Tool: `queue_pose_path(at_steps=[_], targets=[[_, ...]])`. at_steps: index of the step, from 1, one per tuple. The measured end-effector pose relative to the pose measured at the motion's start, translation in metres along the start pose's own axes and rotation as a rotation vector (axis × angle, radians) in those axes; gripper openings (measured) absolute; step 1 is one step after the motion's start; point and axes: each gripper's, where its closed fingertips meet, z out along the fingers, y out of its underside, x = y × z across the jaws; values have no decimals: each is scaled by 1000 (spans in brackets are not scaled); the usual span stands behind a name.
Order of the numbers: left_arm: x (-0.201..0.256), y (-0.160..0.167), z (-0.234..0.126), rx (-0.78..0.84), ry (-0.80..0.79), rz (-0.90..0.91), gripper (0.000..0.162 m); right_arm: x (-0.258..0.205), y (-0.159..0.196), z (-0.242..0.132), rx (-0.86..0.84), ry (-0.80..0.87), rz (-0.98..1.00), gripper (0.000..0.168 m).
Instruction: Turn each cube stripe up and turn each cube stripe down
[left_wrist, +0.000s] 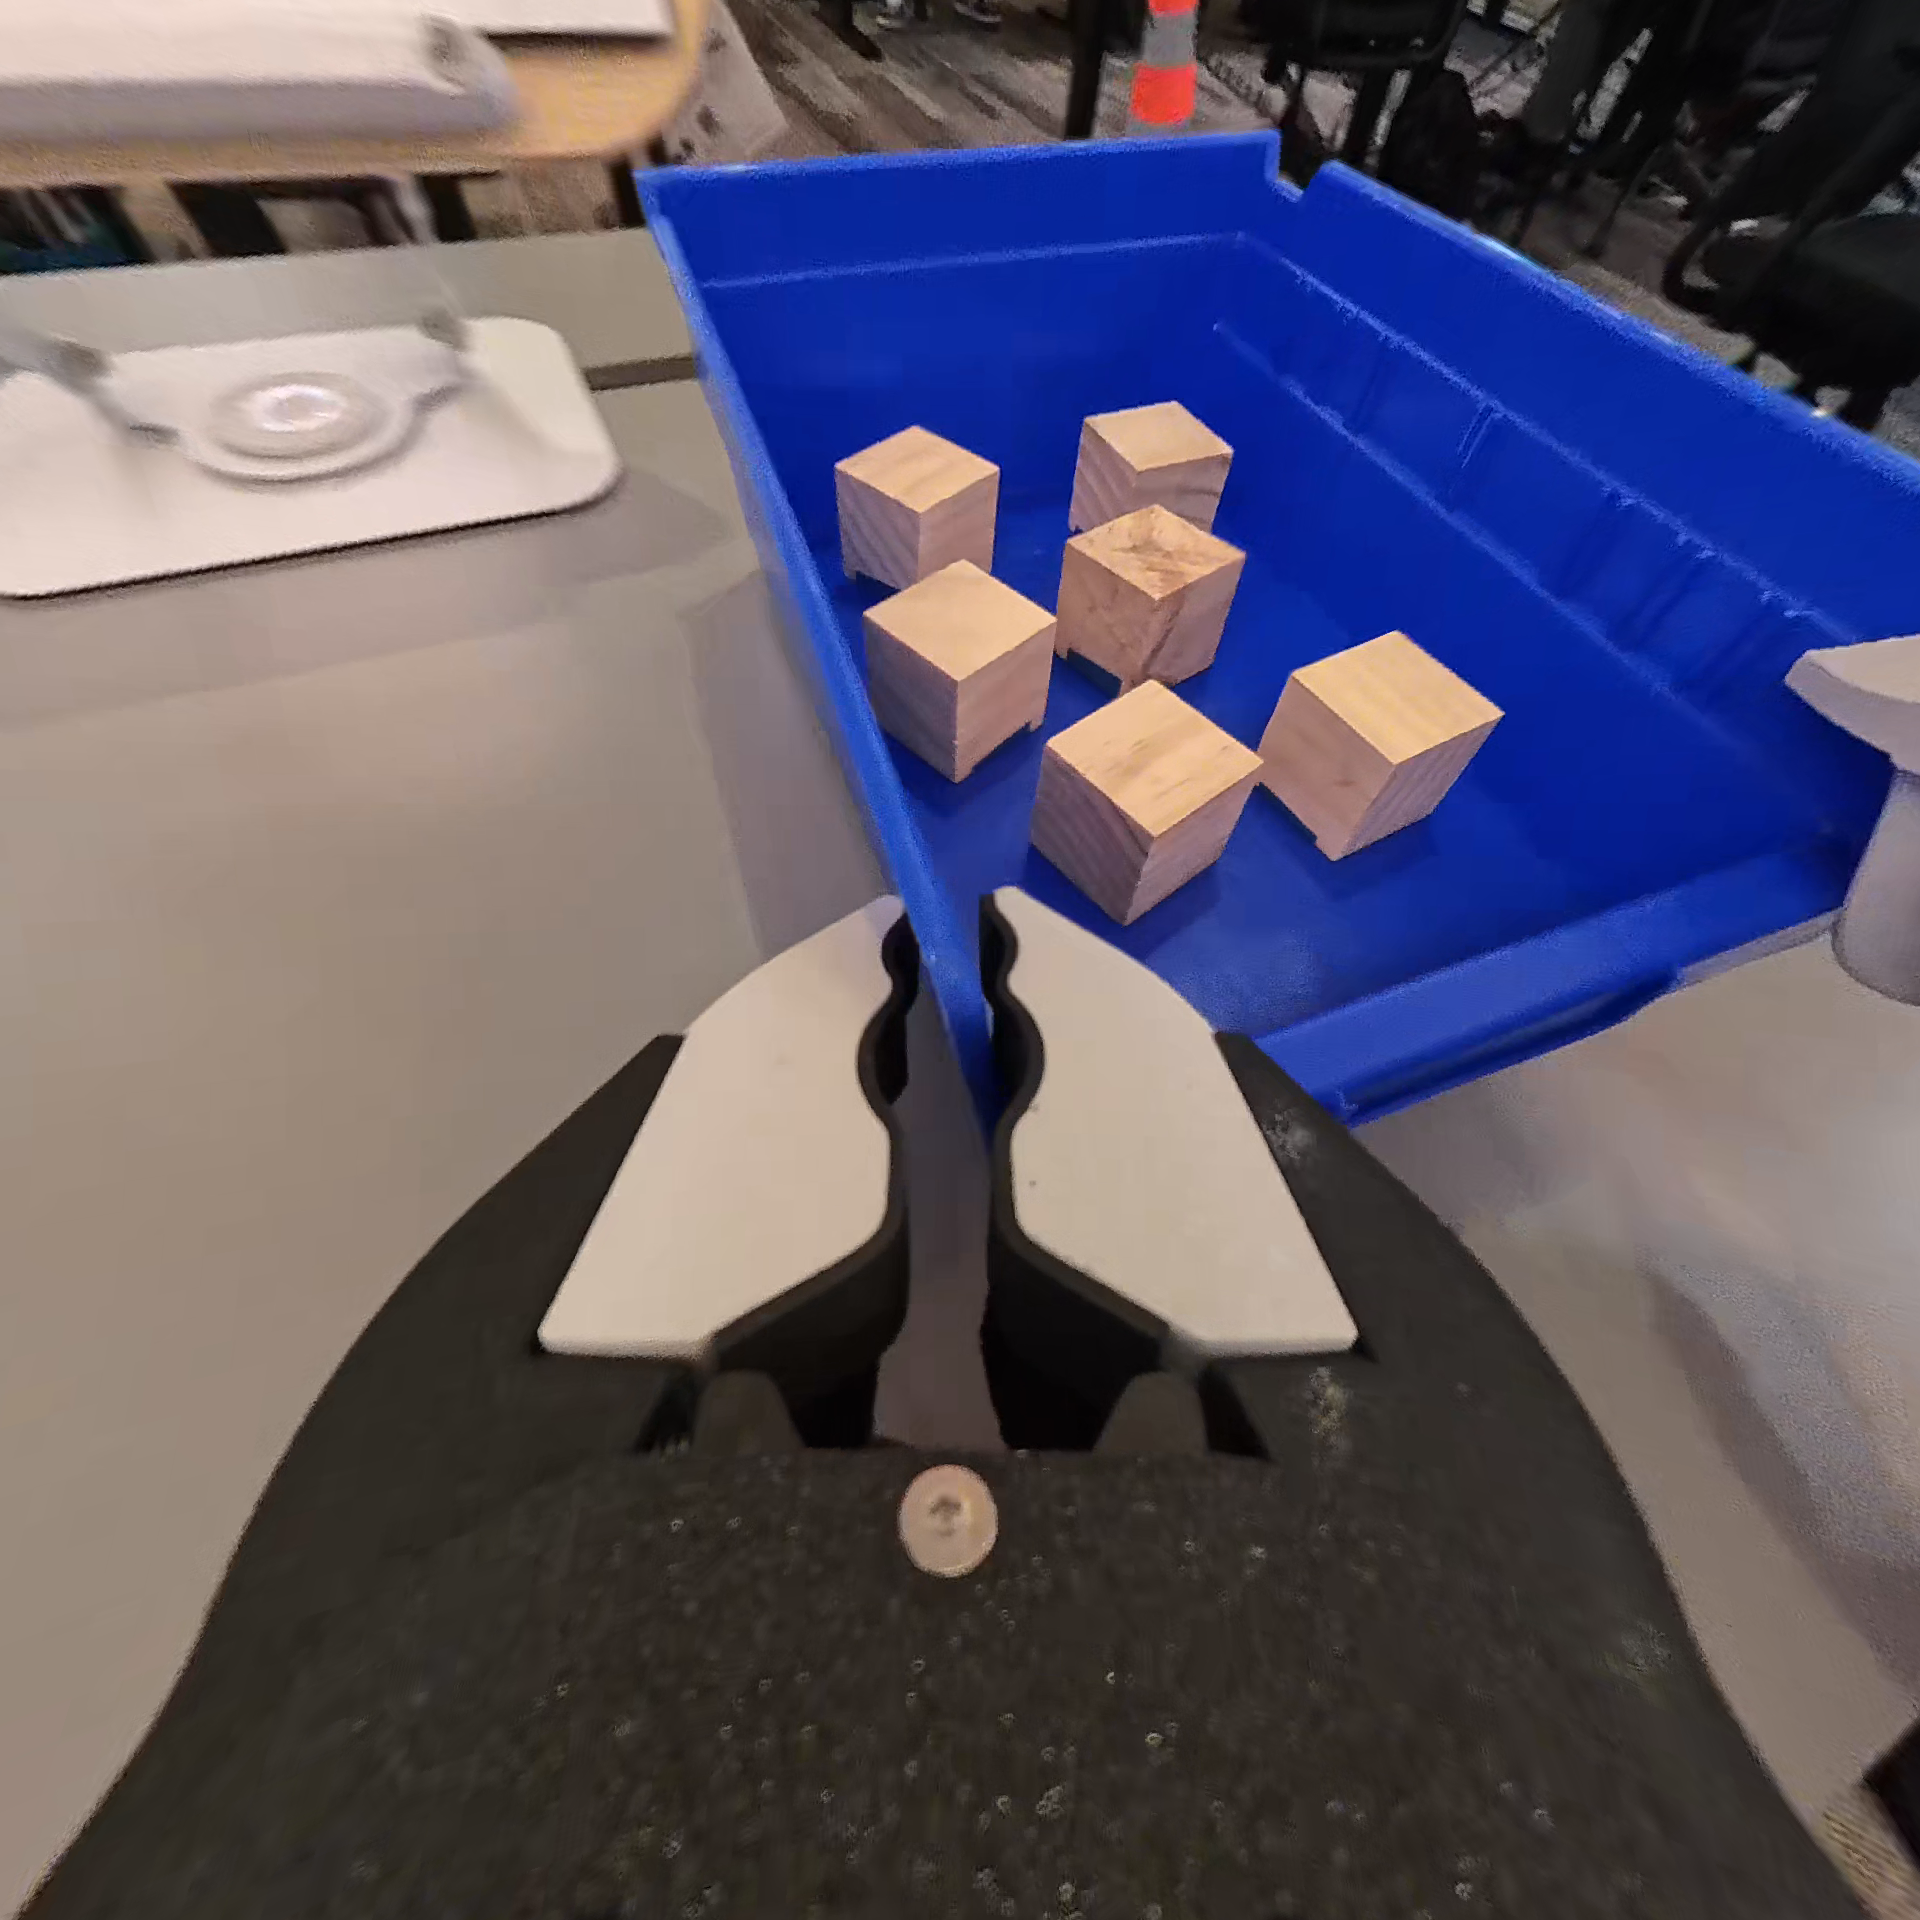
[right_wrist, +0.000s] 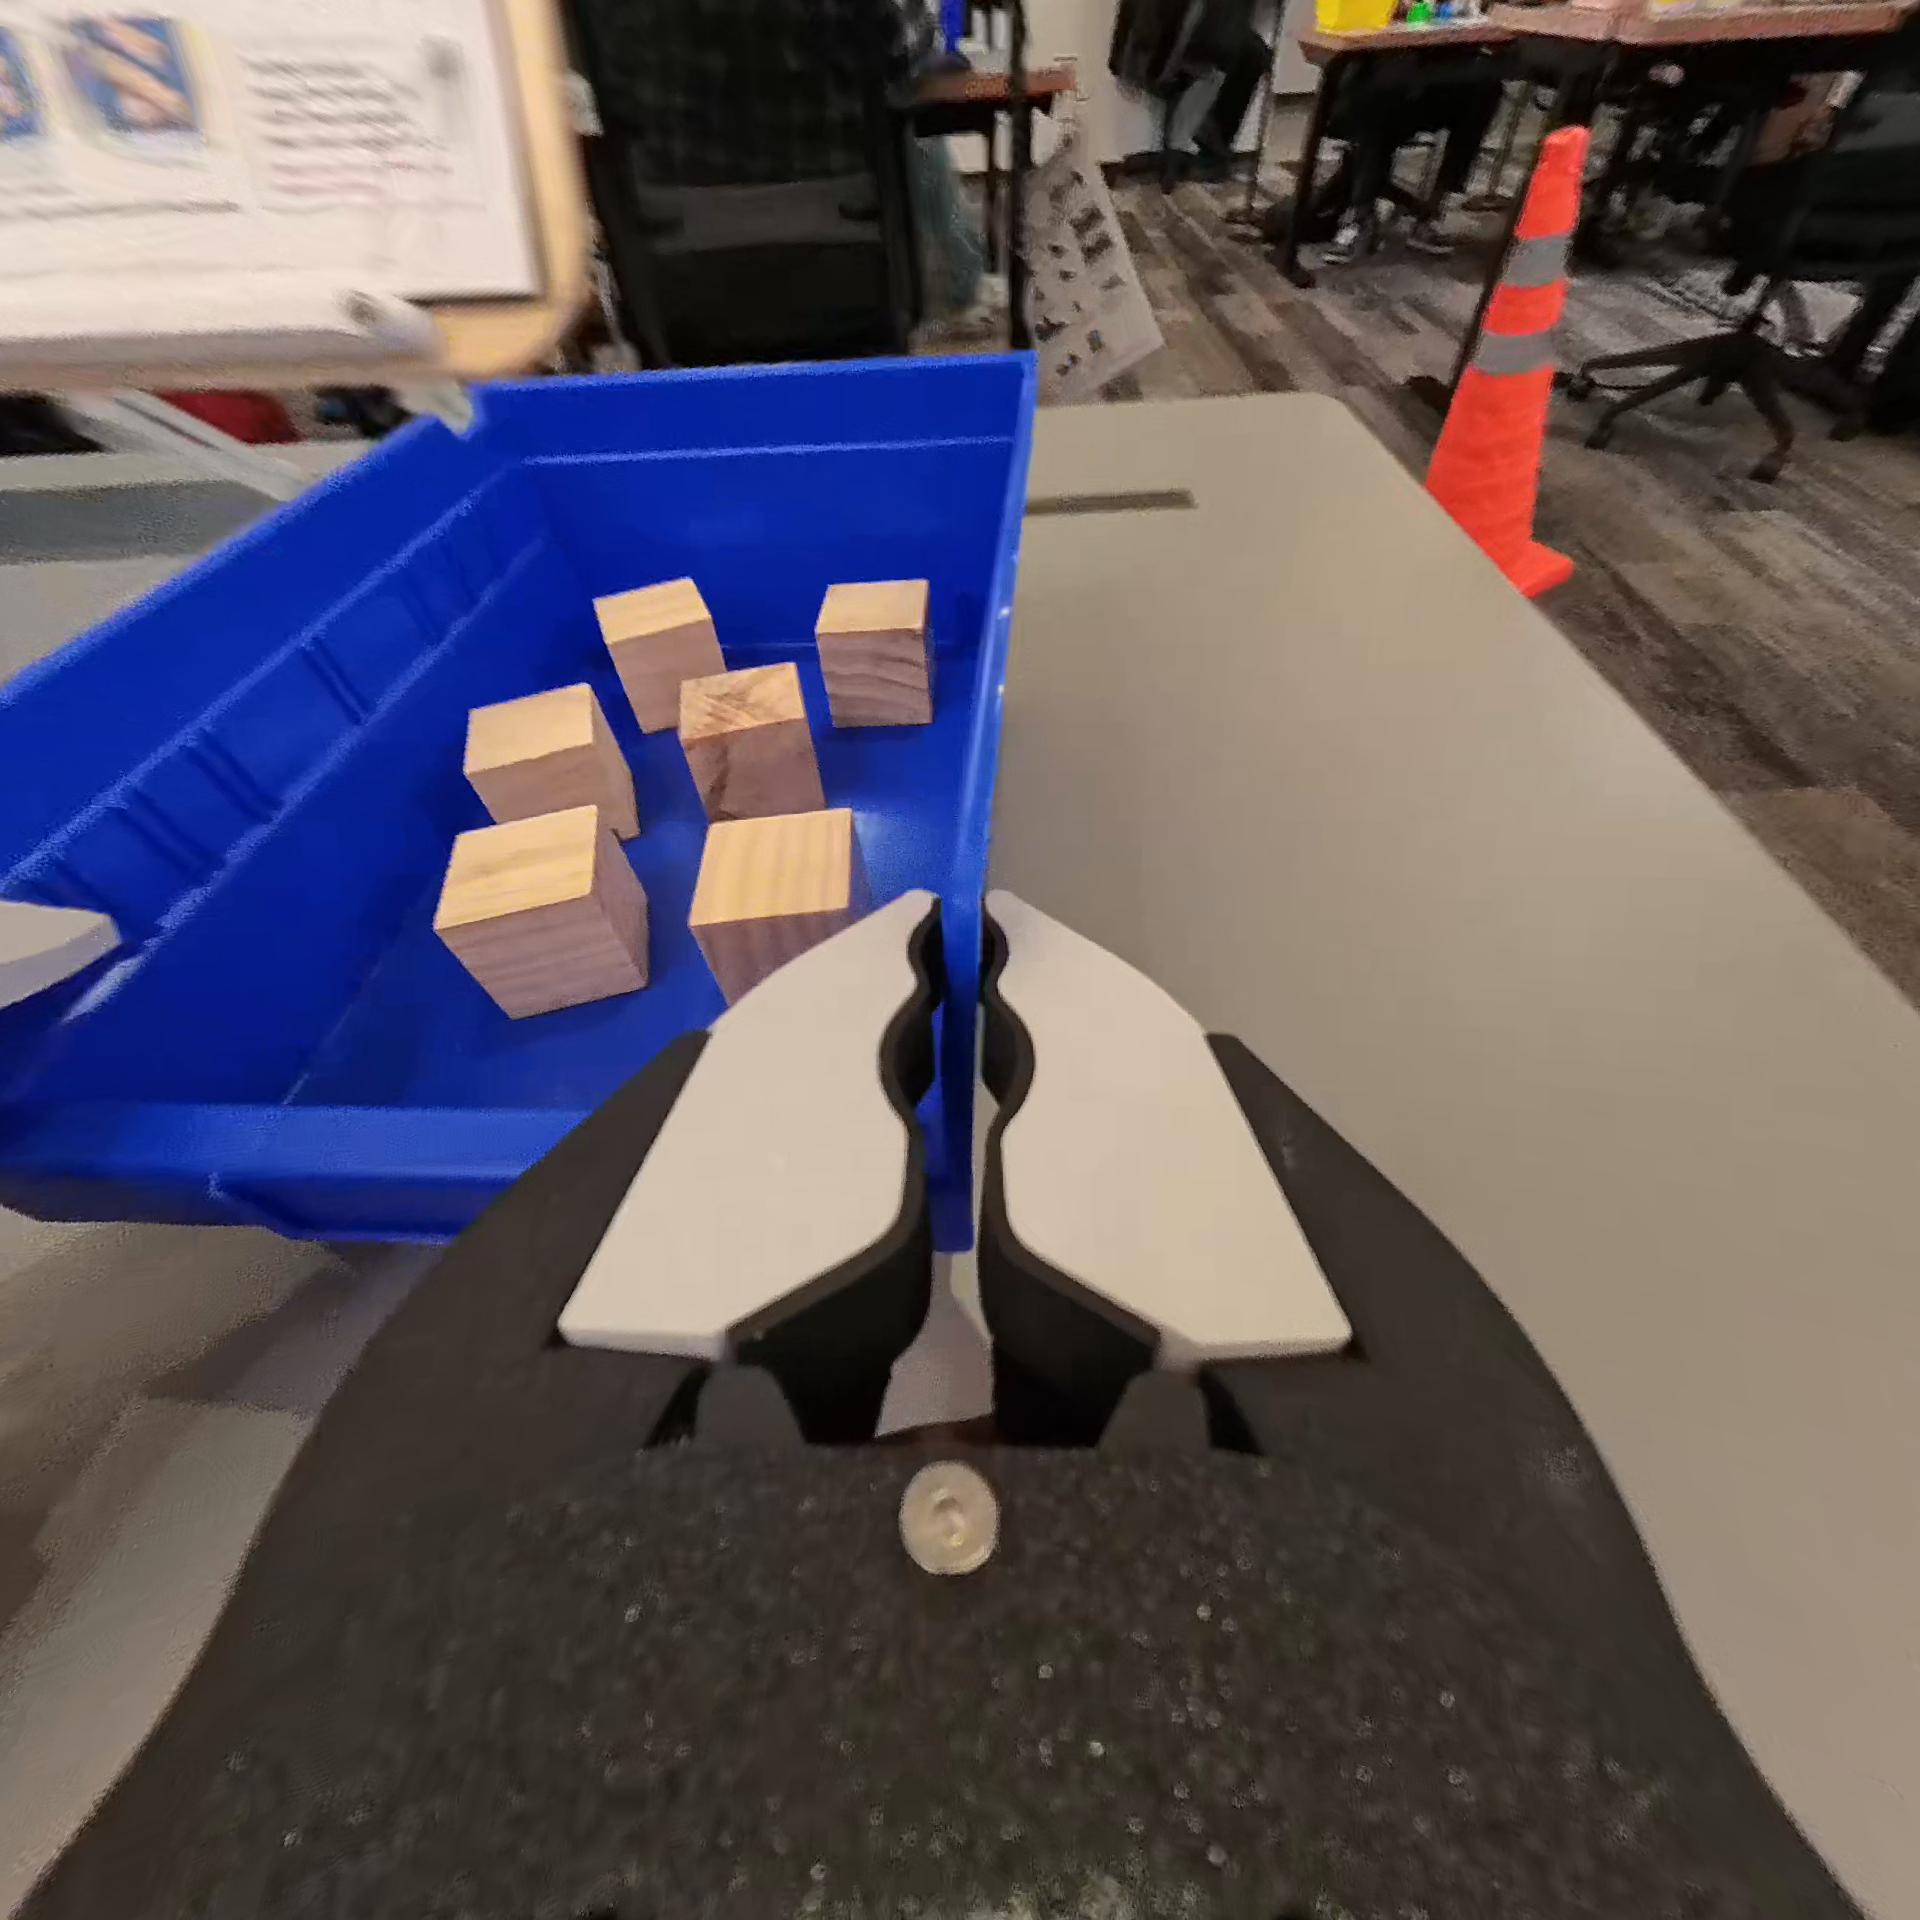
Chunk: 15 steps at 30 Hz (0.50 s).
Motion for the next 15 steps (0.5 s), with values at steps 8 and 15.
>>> queue_pose_path(at_steps=[8, 15], targets=[[-116, 20, -106, 53, -238, 12, 9, -151, -5, -6, 57, -236, -34, 4], [-171, 54, -119, -5, -313, -65, 9, -214, 19, 17, -36, -331, -35, 4]])
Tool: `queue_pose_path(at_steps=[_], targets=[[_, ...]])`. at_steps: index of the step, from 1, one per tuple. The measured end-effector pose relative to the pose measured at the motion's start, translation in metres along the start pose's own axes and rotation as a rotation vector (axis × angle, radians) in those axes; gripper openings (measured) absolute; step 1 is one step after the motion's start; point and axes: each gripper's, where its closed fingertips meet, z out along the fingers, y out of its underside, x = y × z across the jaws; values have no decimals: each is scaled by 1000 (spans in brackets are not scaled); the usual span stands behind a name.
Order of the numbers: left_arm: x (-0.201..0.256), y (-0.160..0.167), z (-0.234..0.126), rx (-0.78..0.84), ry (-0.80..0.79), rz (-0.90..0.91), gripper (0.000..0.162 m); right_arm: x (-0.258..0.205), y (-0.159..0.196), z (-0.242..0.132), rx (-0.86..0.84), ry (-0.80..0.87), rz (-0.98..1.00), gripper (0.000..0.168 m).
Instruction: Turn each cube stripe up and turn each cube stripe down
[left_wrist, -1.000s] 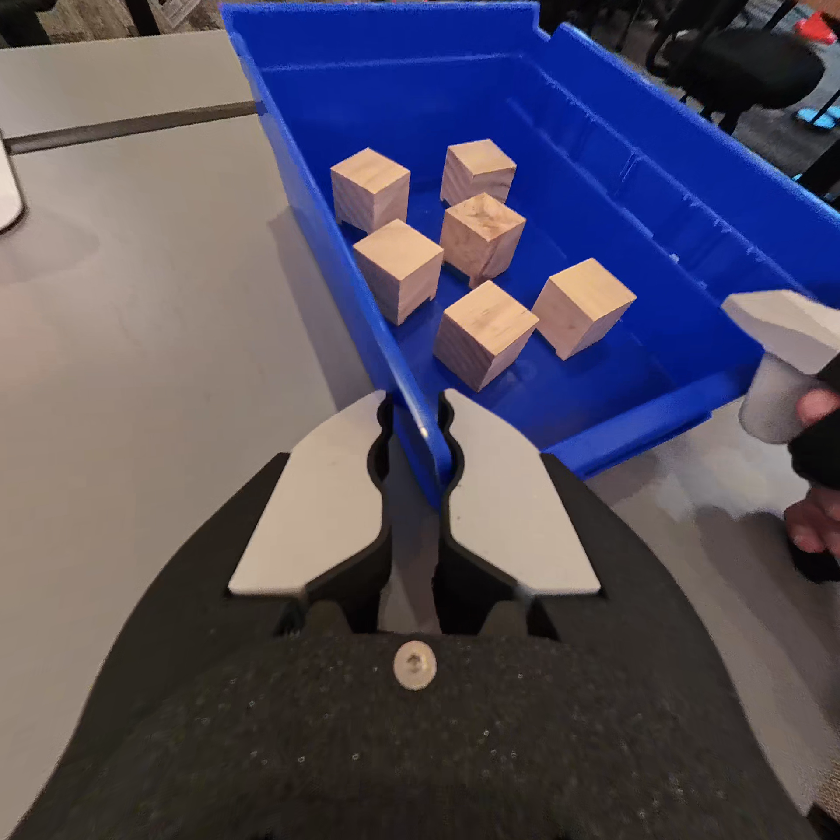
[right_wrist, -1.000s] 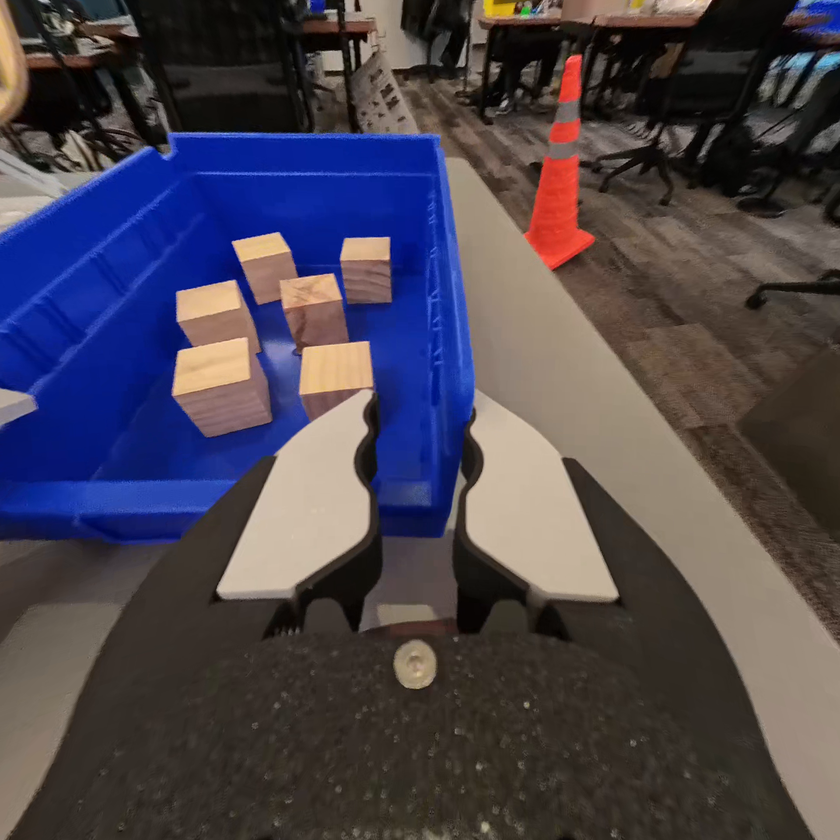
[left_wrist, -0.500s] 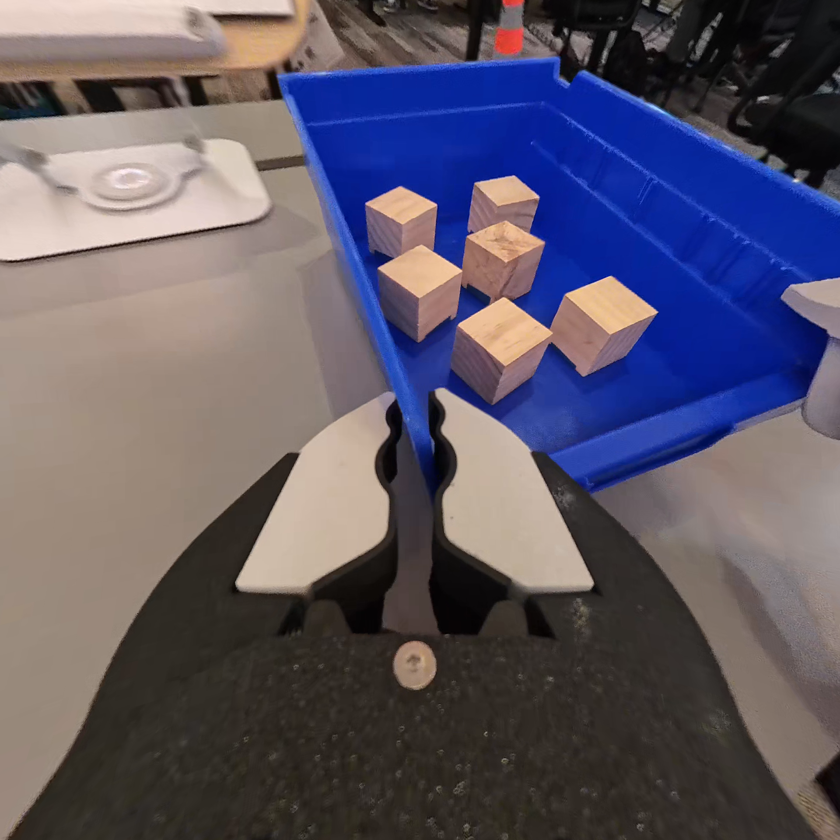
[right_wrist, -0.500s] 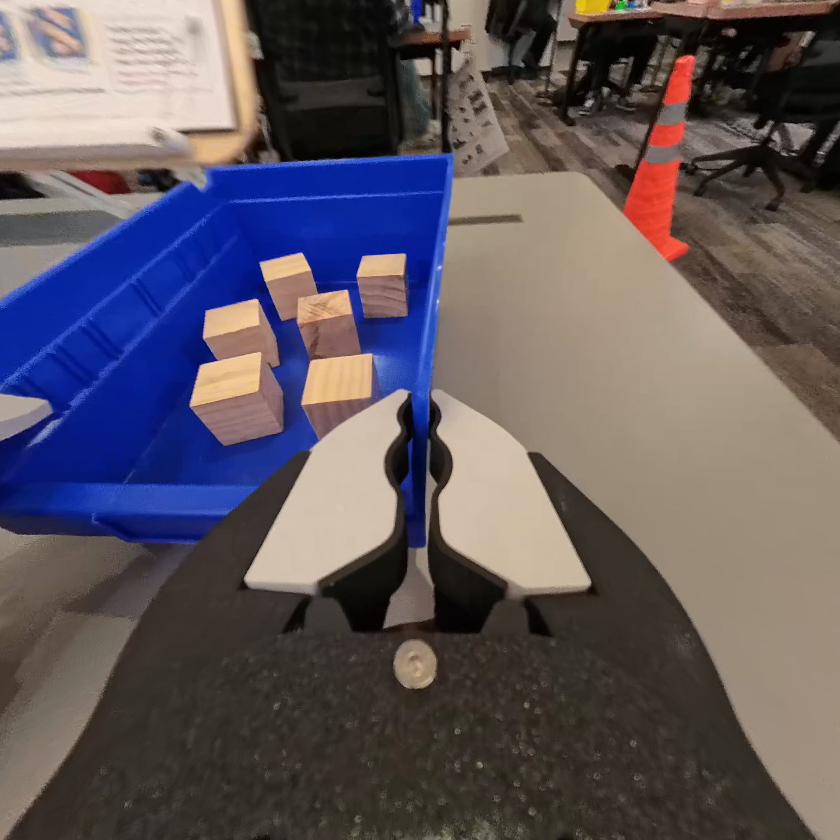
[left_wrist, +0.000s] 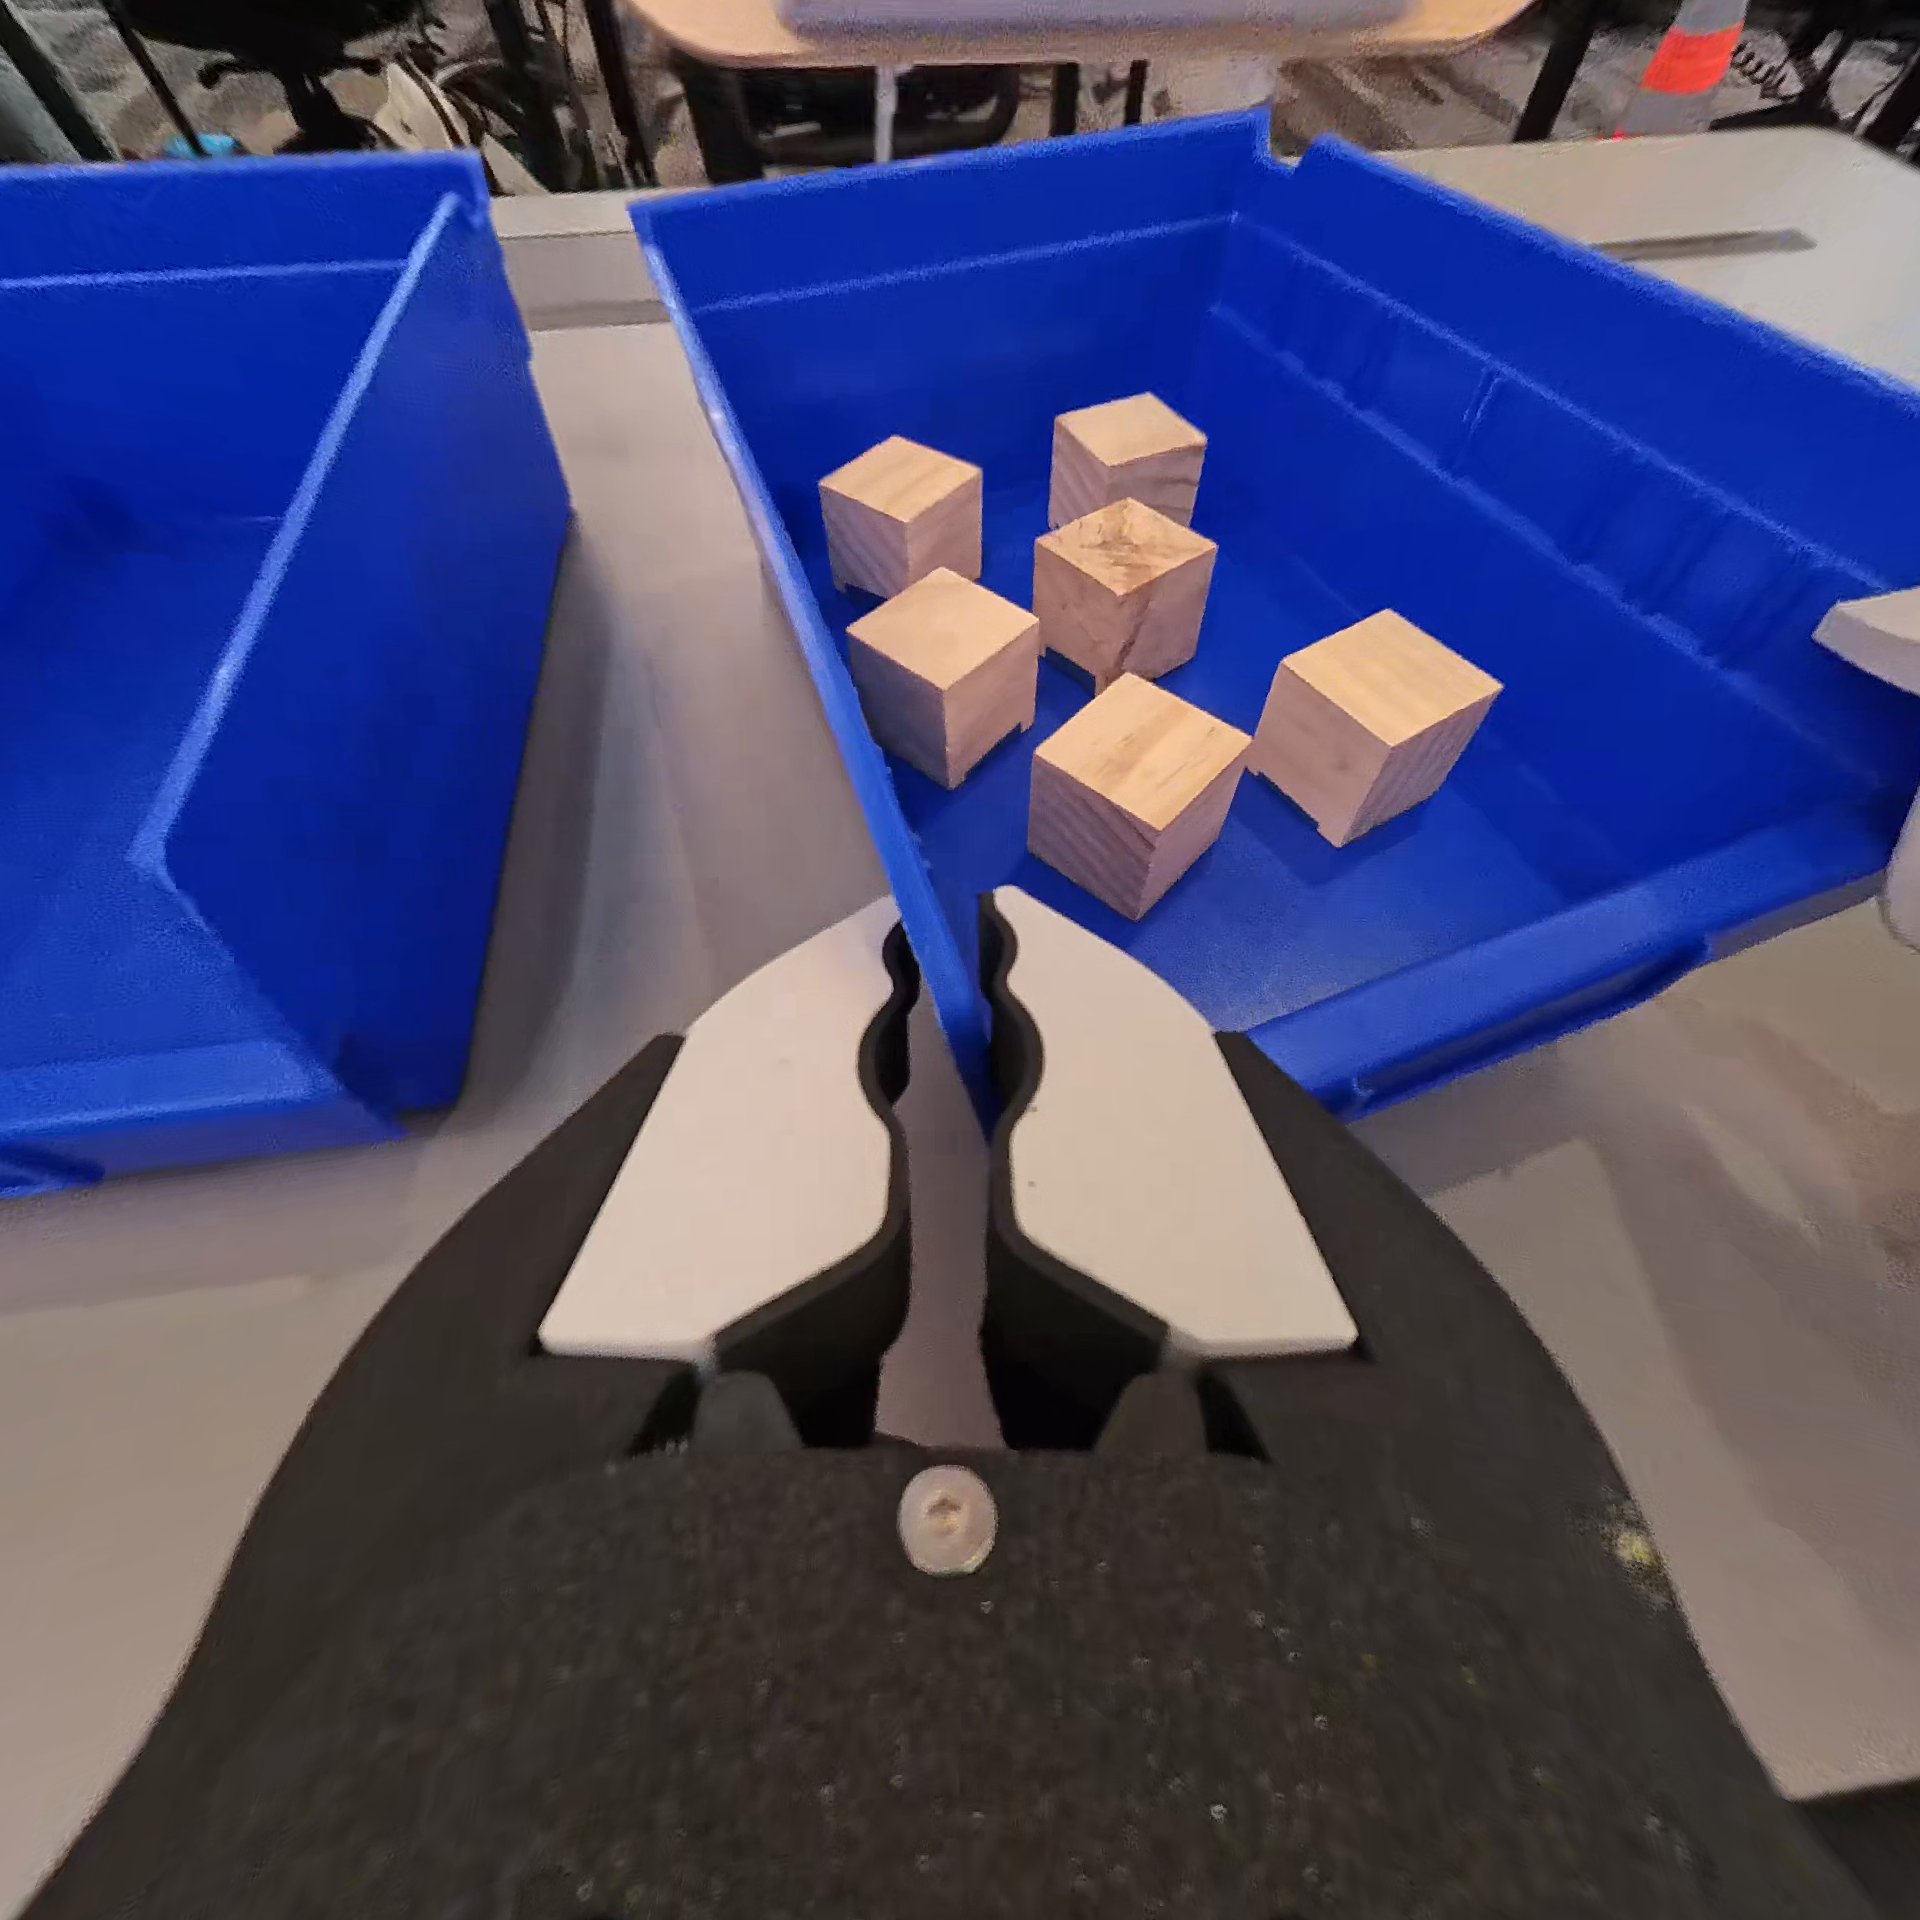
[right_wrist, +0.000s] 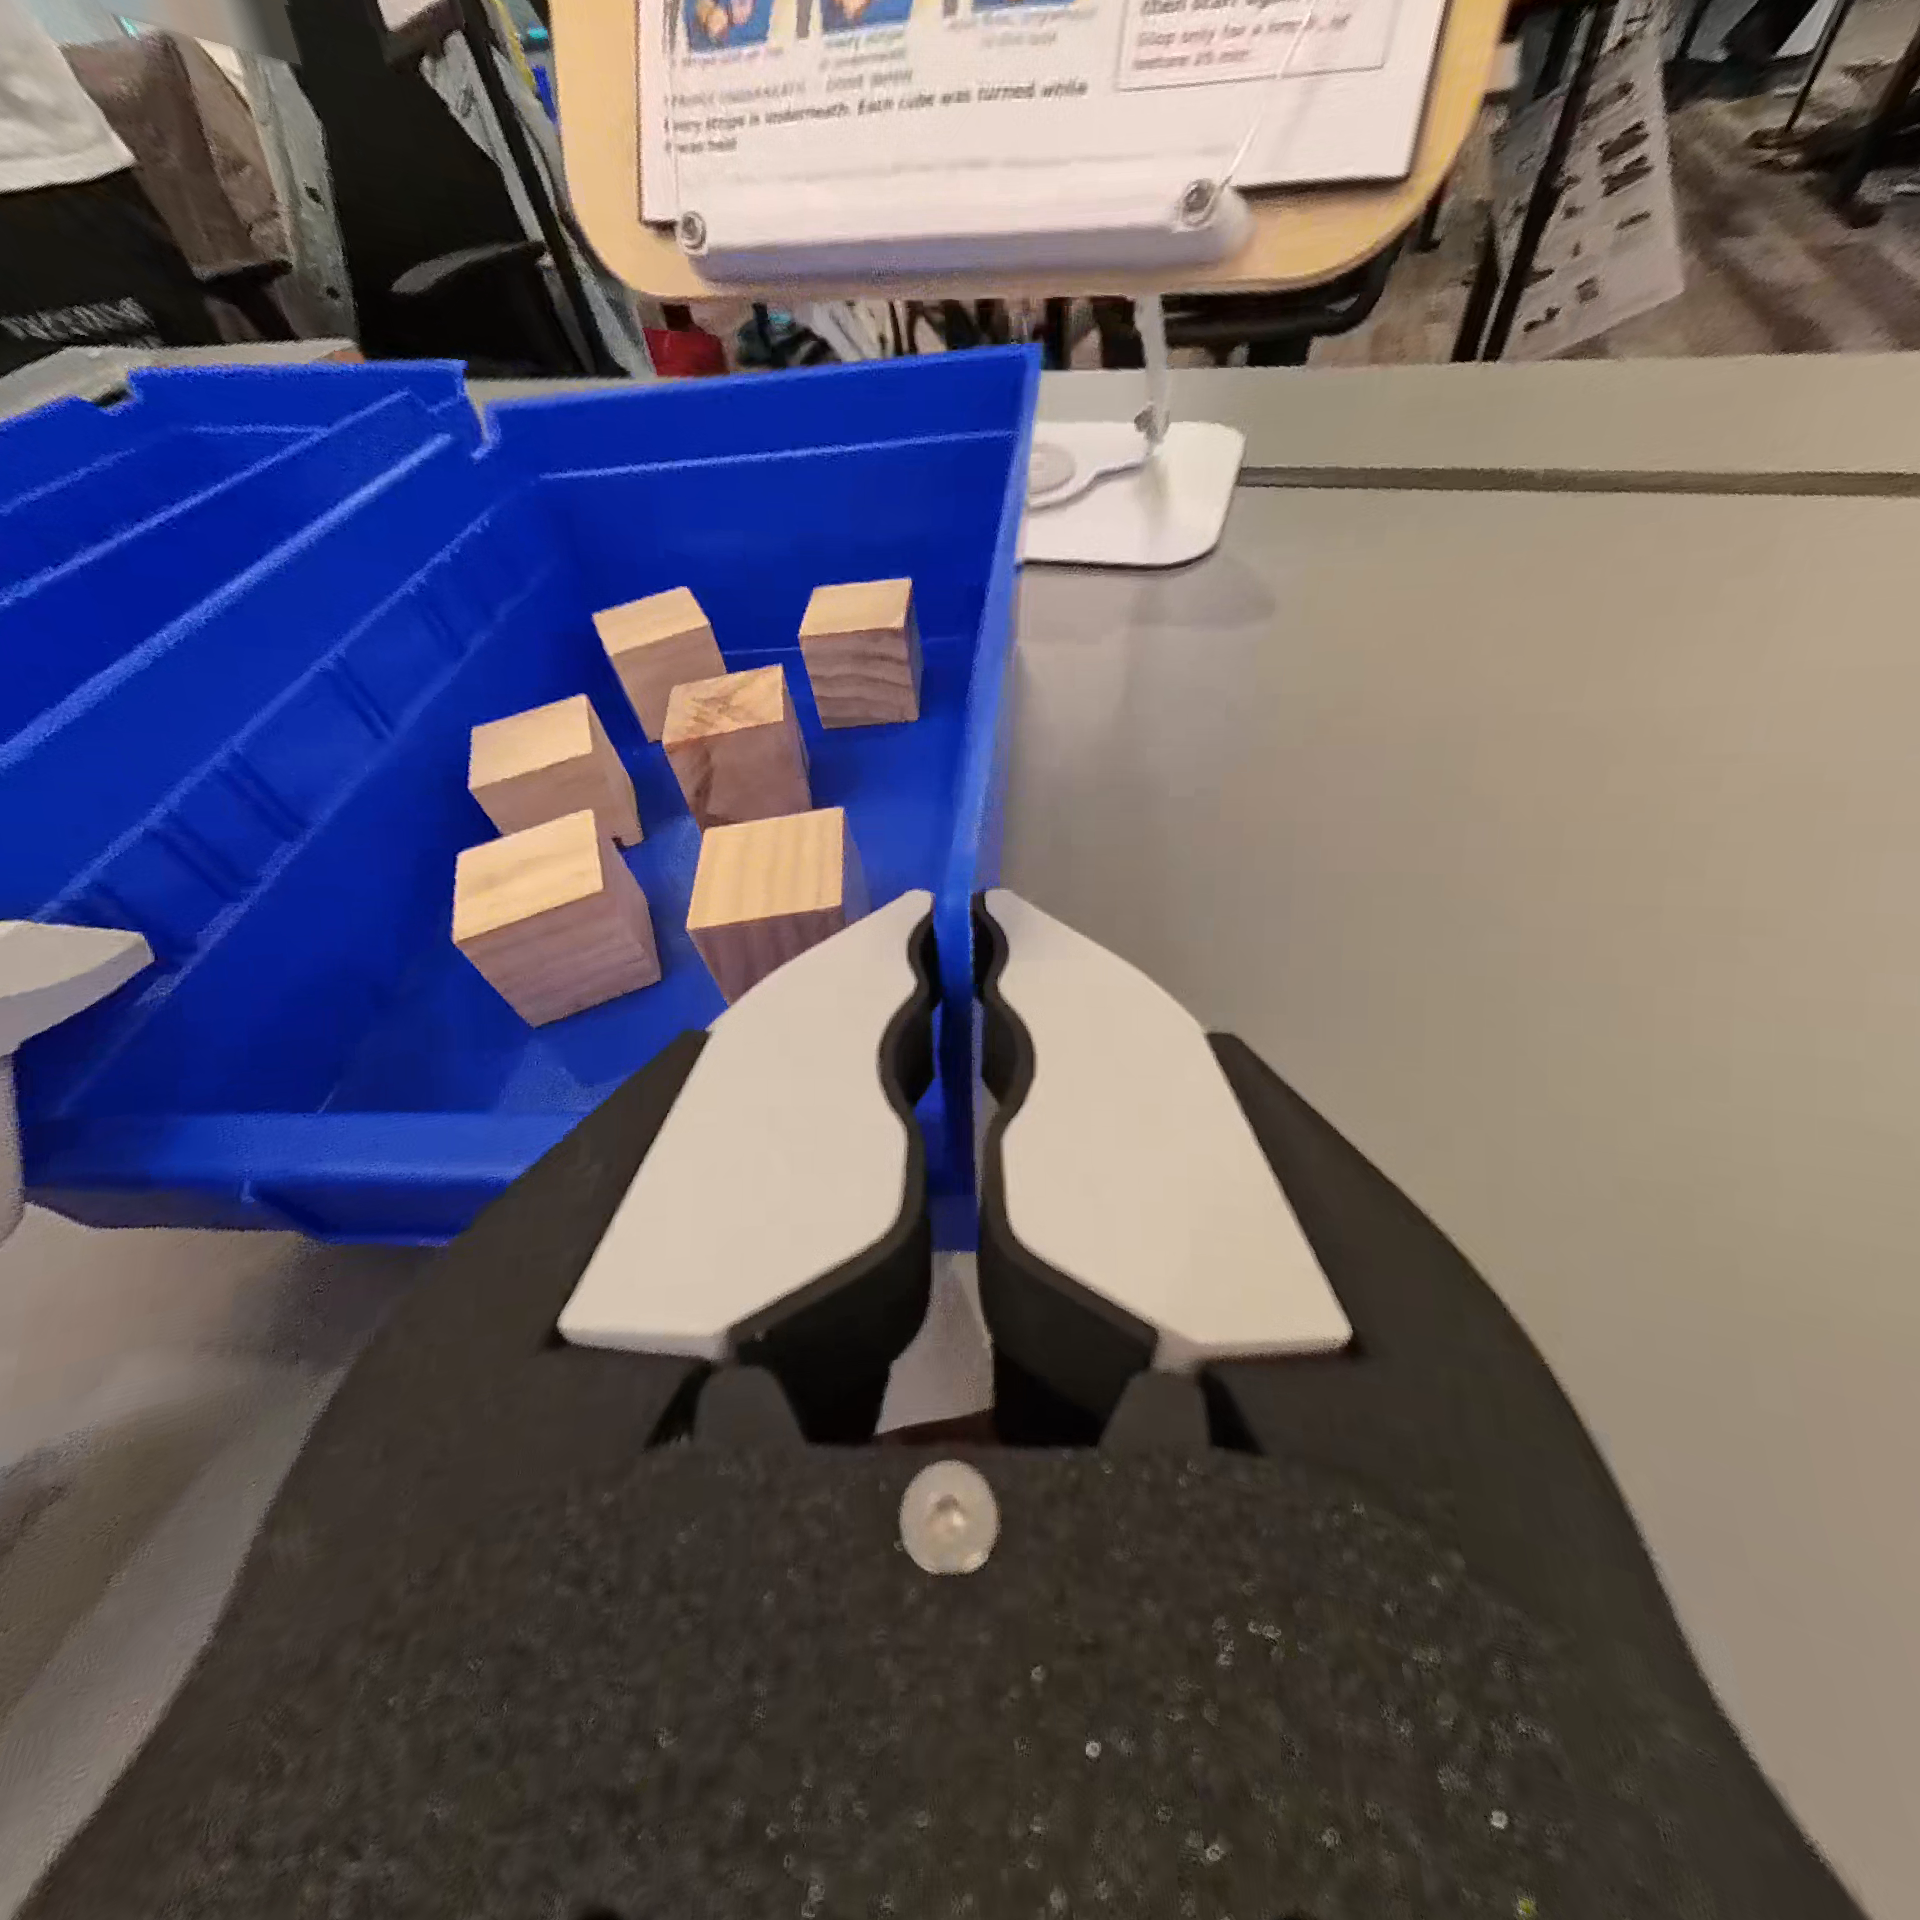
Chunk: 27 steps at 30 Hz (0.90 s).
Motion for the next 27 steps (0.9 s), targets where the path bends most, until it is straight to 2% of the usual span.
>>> queue_pose_path(at_steps=[5, 6, 8, 10, 13, 15, 17, 19, 24, 27], targets=[[-4, 4, 6, 34, 12, 17, 13, -2, 12, 6, -11, -27, -29, 5], [-4, 3, 2, 47, 32, 11, 25, -1, 12, 4, -5, -46, -40, 8], [-6, -2, -19, 64, 76, -22, 60, 3, 8, -8, 23, -60, -58, 35], [-19, -12, -52, 121, 118, -31, 72, -3, 3, -31, 83, -120, -85, 43], [-92, -24, -96, 214, -7, -66, 68, -19, 2, -78, 181, -211, -132, 43], [-162, -28, -108, 249, -144, -35, 62, -35, 8, -105, 219, -273, -157, 41], [-233, -16, -100, 172, -283, -30, 68, -50, 18, -120, 217, -305, -195, 40], [-277, 2, -80, 71, -296, -101, 72, -60, 24, -127, 213, -331, -210, 40], [-324, 18, -26, -8, -249, -212, 74, -75, 30, -122, 172, -381, -199, 40], [-326, 19, 0, -38, -179, -233, 68, -83, 41, -117, 124, -417, -180, 40]])
